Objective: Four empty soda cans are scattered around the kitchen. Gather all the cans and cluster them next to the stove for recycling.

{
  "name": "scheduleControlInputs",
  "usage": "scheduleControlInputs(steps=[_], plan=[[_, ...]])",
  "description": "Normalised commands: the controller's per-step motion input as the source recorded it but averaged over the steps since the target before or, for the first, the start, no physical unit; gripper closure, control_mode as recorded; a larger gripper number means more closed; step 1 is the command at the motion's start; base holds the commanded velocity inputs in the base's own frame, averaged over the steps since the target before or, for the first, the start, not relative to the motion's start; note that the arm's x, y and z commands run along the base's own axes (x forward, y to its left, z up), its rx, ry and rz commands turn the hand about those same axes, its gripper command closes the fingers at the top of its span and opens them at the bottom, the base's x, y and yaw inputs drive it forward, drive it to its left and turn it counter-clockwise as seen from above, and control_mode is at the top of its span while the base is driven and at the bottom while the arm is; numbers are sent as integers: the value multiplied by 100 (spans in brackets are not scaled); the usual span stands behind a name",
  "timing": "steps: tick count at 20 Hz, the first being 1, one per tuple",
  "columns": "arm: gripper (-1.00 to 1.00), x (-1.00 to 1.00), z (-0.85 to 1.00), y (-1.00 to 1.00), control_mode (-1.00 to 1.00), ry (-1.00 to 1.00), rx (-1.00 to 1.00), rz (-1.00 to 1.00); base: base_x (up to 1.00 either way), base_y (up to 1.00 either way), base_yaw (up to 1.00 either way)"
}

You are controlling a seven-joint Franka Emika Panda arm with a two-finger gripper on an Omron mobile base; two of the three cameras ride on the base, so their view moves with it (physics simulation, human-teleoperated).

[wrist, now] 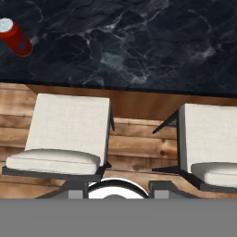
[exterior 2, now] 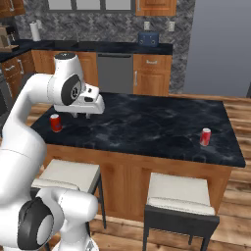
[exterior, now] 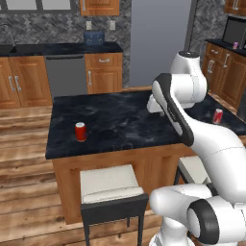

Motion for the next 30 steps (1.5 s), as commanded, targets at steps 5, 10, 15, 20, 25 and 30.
scheduleControlInputs(steps=[5, 10, 15, 20, 25, 30], plan=[[-100, 0, 0, -11, -100, 0, 0, 0, 0, 0, 0], [-100, 0, 0, -41, -100, 0, 0, 0, 0, 0, 0], [-100, -1, 0, -54, -100, 1, 0, -1, 0, 0, 0], [-100, 0, 0, -61, -100, 1, 0, -5, 0, 0, 0], [-100, 0, 0, -54, -100, 0, 0, -6, 0, 0, 0], [-100, 0, 0, -54, -100, 0, 0, -7, 0, 0, 0]])
